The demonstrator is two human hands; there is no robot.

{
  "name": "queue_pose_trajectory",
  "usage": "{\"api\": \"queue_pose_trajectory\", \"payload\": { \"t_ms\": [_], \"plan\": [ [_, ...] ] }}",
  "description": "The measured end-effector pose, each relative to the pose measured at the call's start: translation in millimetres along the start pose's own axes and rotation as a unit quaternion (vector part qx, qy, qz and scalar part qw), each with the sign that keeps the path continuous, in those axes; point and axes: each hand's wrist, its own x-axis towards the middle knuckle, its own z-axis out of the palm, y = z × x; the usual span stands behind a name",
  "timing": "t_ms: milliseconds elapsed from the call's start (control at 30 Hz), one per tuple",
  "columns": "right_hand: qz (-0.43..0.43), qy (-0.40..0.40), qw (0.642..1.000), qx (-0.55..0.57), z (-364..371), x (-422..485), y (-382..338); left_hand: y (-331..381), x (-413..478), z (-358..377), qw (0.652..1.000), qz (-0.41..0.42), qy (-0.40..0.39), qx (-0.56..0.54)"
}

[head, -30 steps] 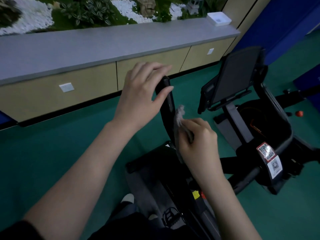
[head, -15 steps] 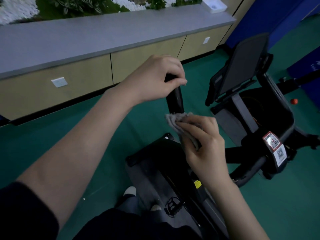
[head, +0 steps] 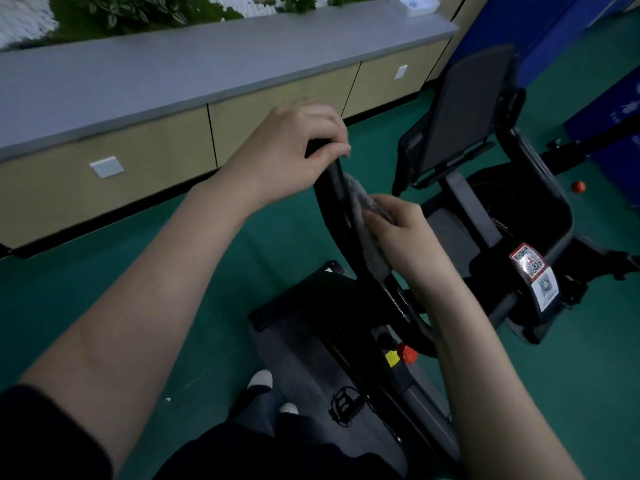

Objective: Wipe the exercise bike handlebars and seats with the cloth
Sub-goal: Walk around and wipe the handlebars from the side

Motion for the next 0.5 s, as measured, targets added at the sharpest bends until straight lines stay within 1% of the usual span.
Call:
{"api": "queue_pose_trajectory", "payload": {
  "t_ms": [200, 233, 300, 367, 500],
  "plan": [
    [0.037, -0.05, 0.987, 0.149, 4.6, 10.5, -9.3, 4.6, -0.9, 2.3, 1.0, -0.021, 0.005, 0.013],
    [0.038, -0.061, 0.987, 0.143, 2.6, 11.6, -4.9, 5.4, -1.4, 2.4, 1.0, -0.026, 0.005, 0.014],
    [0.03, -0.072, 0.994, 0.081, -5.4, 9.7, 9.2, 7.5, -2.1, 3.4, 0.999, -0.037, 0.004, 0.013],
    [0.017, -0.06, 0.997, 0.044, -8.2, 4.8, 19.2, 8.5, -2.9, 4.3, 0.999, -0.048, 0.003, 0.017],
    [-0.034, 0.039, 0.998, -0.022, 0.5, -10.5, 13.9, 11.1, -4.3, 6.1, 0.998, -0.057, 0.007, 0.03]
  ]
}}
